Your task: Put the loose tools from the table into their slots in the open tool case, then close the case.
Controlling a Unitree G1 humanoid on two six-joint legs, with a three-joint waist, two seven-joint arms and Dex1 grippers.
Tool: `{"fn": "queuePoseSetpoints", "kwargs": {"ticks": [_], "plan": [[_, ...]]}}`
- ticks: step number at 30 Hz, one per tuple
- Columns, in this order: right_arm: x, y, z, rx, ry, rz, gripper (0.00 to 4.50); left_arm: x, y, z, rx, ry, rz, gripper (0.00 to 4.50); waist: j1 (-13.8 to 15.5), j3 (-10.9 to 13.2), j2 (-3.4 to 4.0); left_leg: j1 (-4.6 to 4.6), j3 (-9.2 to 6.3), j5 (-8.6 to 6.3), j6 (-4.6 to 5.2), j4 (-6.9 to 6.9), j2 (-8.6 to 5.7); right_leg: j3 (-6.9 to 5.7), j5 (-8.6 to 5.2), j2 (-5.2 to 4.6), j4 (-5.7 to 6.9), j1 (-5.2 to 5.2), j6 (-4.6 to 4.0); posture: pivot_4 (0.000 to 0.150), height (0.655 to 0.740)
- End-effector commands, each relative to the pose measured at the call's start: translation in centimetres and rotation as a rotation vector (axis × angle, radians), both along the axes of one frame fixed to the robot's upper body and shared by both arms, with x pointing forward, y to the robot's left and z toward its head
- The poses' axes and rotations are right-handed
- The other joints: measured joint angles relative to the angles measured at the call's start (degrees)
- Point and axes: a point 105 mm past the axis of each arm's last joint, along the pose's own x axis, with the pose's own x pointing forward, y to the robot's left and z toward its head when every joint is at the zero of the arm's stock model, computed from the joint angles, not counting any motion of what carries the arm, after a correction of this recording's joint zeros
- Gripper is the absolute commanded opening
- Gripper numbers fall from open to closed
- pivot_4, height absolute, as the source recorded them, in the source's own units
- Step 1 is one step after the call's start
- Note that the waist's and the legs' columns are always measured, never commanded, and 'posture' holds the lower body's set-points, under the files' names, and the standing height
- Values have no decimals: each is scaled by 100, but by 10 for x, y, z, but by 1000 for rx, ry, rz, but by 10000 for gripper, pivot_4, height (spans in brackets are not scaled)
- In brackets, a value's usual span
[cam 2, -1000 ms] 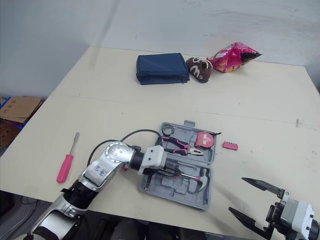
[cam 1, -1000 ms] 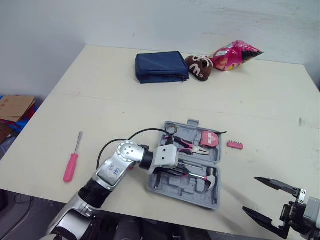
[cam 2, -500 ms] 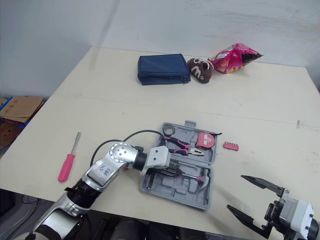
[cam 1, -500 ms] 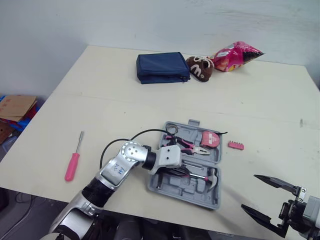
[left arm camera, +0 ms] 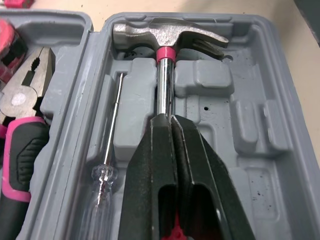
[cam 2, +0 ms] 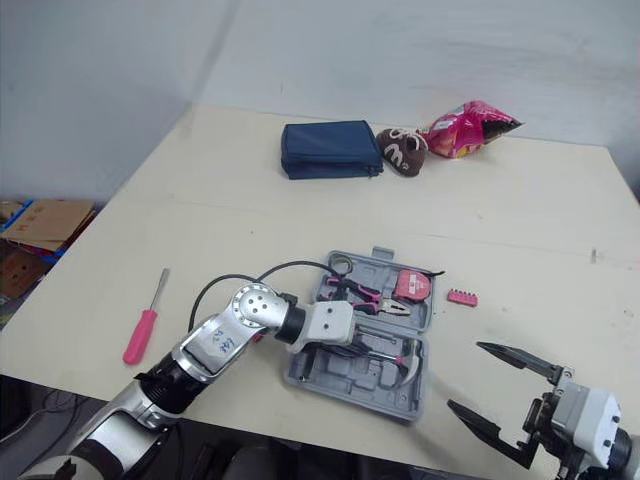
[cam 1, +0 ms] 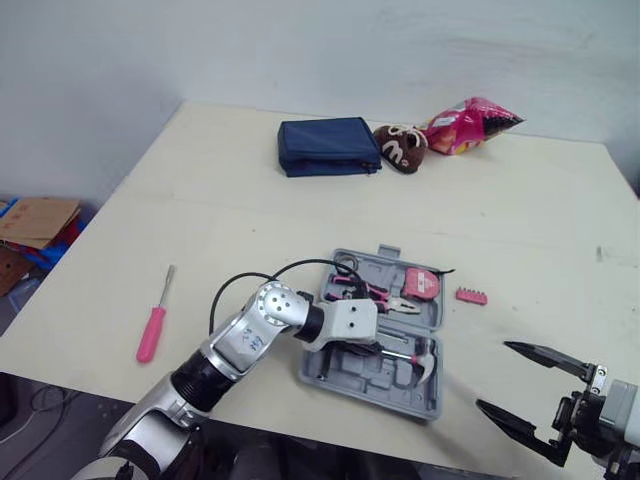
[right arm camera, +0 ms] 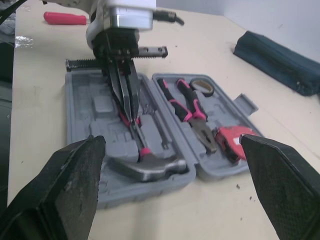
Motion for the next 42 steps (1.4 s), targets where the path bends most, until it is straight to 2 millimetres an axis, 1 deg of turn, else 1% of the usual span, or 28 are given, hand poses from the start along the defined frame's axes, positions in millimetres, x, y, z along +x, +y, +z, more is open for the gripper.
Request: {"fn": "queuePoseSetpoints", "kwargs": {"ticks": [1, 4, 6, 8, 9, 10, 13, 14, 15, 16, 17, 19, 20, 22, 24, 25, 28, 29, 30, 32, 33, 35, 36, 37, 38, 40, 41, 42], "plan": [[2, 7, 11, 1, -27, 12, 45000, -10, 33, -72, 294, 185, 101, 422, -5, -27, -9, -1, 0, 0, 0, -2, 0, 0, -5, -1, -6, 2, -9, 1500, 7400], [5, 9, 14, 3, -30, 8, 45000, -13, 35, -79, 321, 223, 129, 422, -5, -86, -17, 1, -2, 1, 2, -6, 1, 0, -30, -1, -14, 6, -55, 1500, 7400], [6, 9, 15, 3, -30, 4, 45000, -14, 36, -84, 343, 239, 142, 422, -5, -99, -16, 8, -3, 2, 3, -11, 1, 0, -36, -2, -23, 14, -66, 1500, 7400], [6, 10, 15, 4, -30, 2, 45000, -15, 36, -86, 355, 242, 143, 422, -5, -99, -17, 39, -3, -1, 0, -26, 1, 1, -40, -2, -44, 48, -78, 1500, 7400], [7, 10, 16, 5, -32, 0, 45000, -13, 31, -81, 311, 230, 138, 422, -7, -101, -19, 70, -3, -3, -5, -40, 1, 1, -47, -3, -61, 77, -91, 1500, 7400], [7, 10, 16, 5, -33, -1, 45000, -11, 24, -73, 250, 218, 132, 422, -7, -103, -19, 91, -3, -13, -19, -54, 0, 1, -48, -3, -83, 97, -92, 1500, 7400], [8, 9, 16, 3, -34, -6, 45000, -4, 7, -38, 32, 143, 96, 422, -3, -106, -3, 83, -3, -13, -18, -83, -1, 0, -42, -3, -120, 98, -87, 1500, 7400], [8, 8, 16, 1, -33, -6, 45000, -1, 2, -15, -90, 86, 62, 422, -2, -102, 4, 76, -2, -12, -14, -90, -2, 0, -40, -3, -129, 94, -84, 1500, 7400], [8, 8, 16, 0, -33, -6, 45000, 1, -1, 0, -170, 43, 39, 422, -1, -93, 19, 67, -2, -2, 8, -95, -2, -2, -40, -3, -134, 86, -83, 1500, 7400], [8, 7, 16, -1, -34, -6, 45000, 0, -2, 23, -287, -31, -7, 422, 0, -77, 39, 58, -2, -3, 8, -97, -2, -4, -33, -3, -132, 76, -67, 1500, 7400], [9, 6, 17, -2, -35, -6, 45000, -1, -2, 37, -359, -83, -35, 422, -1, -66, 41, 41, -2, -3, 8, -98, -2, -6, -18, 0, -131, 58, -41, 1500, 7400], [9, 2, 18, -12, -38, -7, 45000, -3, 7, 62, -469, -105, -45, 422, -2, -58, 39, -23, -2, 1, 4, -87, -2, -9, 11, 8, -105, -34, 9, 1500, 7400], [9, -1, 19, -19, -41, -9, 45000, -6, 14, 70, -494, -100, -60, 422, -2, -55, 44, -52, 0, 4, -2, -77, -5, -6, 18, 9, -78, -78, 13, 1500, 7400], [9, -6, 20, -34, -47, -14, 45000, -12, 27, 76, -495, -114, -101, 422, -6, -46, 55, -92, 1, 23, -39, -60, -4, -5, 7, 16, -61, -119, 19, 1500, 7400], [12, -16, 22, -55, -58, -45, 45000, -14, 52, 75, -481, -110, -96, 422, -26, -40, 65, -90, 0, 17, -50, -61, -4, -4, -9, 20, -56, -123, 24, 1500, 7400], [13, -20, 23, -61, -61, -56, 45000, -13, 61, 76, -480, -111, -82, 422, -31, -27, 67, -81, 0, 11, -60, -62, -2, 1, -13, 23, -53, -121, 22, 1500, 7400], [12, -35, 24, -65, -51, -102, 45000, 4, 104, 85, -517, -76, 91, 8555, -24, 31, 65, -68, 0, 9, -60, -60, -4, 7, -20, 21, -42, -118, 23, 1500, 7400], [11, -42, 25, -72, -51, -120, 45000, 10, 120, 88, -519, -82, 150, 13171, -22, 42, 60, -68, 0, 9, -58, -57, -4, 6, -19, 20, -37, -118, 23, 1500, 7400], [10, -46, 25, -78, -51, -130, 45000, 13, 130, 90, -519, -90, 182, 18108, -20, 52, 50, -67, -1, 8, -56, -53, -4, 6, -19, 19, -33, -118, 23, 1500, 7400], [6, -65, 26, -109, -62, -181, 45000, 33, 172, 94, -496, -154, 346, 27483, -17, 56, 45, -66, -2, 1, -43, -53, -5, 4, -18, 17, -31, -116, 22, 1500, 7400], [5, -72, 27, -119, -67, -199, 45000, 39, 187, 95, -491, -175, 403, 32506, -20, 56, 45, -59, -2, -10, -24, -52, -7, 4, -17, 15, -31, -109, 22, 1500, 7400], [-1, -89, 27, -142, -67, -243, 45000, 51, 228, 94, -424, -243, 530, 42138, -22, 61, 40, -56, 0, -14, -18, -52, -9, 4, -17, 11, -32, -107, 22, 1500, 7400], [-3, -94, 27, -149, -65, -254, 45000, 54, 242, 93, -396, -263, 567, 44782, -22, 64, 38, -55, 0, -15, -17, -53, -10, 4, -17, 11, -32, -108, 22, 1500, 7400], [-6, -103, 28, -162, -68, -280, 45000, 57, 262, 93, -370, -289, 623, 44782, -28, 64, 39, -55, 1, -16, -18, -54, -10, 4, -18, 11, -33, -109, 21, 1500, 7400], [-8, -109, 28, -170, -70, -295, 45000, 58, 273, 93, -358, -304, 654, 44782, -32, 66, 38, -54, 3, -19, -19, -57, -9, 4, -18, 9, -33, -110, 20, 1500, 7400], [-15, -128, 27, -191, -68, -358, 45000, 59, 303, 96, -328, -324, 749, 44782, -32, 68, 35, -54, 9, -23, -20, -58, -9, 4, -19, 5, -35, -111, 18, 1500, 7400], [-18, -134, 26, -199, -65, -376, 45000, 59, 313, 97, -318, -329, 778, 44782, -33, 69, 35, -54, 11, -26, -23, -58, -9, 1, -20, 2, -36, -111, 17, 1500, 7400], [-23, -144, 24, -211, -57, -413, 45000, 56, 329, 98, -302, -335, 836, 44782, -33, 69, 34, -54, 15, -28, -25, -59, -9, 1, -21, -1, -37, -114, 17, 1500, 7400]]}}
